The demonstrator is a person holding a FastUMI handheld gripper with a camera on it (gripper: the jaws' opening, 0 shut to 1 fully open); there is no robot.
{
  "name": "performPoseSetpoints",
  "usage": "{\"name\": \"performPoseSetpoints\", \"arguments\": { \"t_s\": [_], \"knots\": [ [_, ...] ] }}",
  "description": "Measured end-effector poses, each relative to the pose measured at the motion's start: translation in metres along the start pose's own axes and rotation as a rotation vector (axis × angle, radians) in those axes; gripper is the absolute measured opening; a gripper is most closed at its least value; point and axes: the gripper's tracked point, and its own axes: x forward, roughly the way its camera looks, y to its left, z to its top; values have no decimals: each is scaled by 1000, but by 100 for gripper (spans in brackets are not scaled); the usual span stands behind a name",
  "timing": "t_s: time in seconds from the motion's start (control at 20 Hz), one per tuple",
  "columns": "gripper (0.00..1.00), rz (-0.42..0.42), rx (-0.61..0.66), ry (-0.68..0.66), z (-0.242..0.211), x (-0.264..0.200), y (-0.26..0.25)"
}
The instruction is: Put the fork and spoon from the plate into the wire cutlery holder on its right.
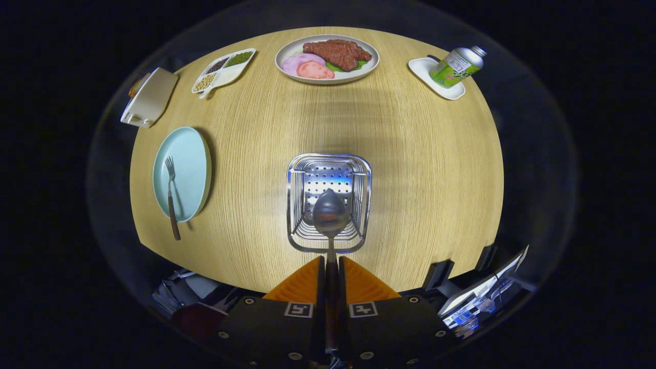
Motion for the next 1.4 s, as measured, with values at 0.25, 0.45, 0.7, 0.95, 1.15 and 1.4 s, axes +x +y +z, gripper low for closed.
{"name": "performPoseSetpoints", "arguments": {
  "t_s": [0.25, 0.45, 0.7, 0.95, 1.15, 1.4],
  "knots": [
    [23, -9, -3, -23, 4, -1, -3],
    [60, -19, -31, -70, 9, -14, -6],
    [99, -34, -33, -246, 37, -69, -2],
    [99, 27, -156, -362, 47, -115, 82],
    [99, 96, -268, -315, 37, -90, 180],
    [99, 108, -346, -223, 33, -24, 267]
  ]
}}
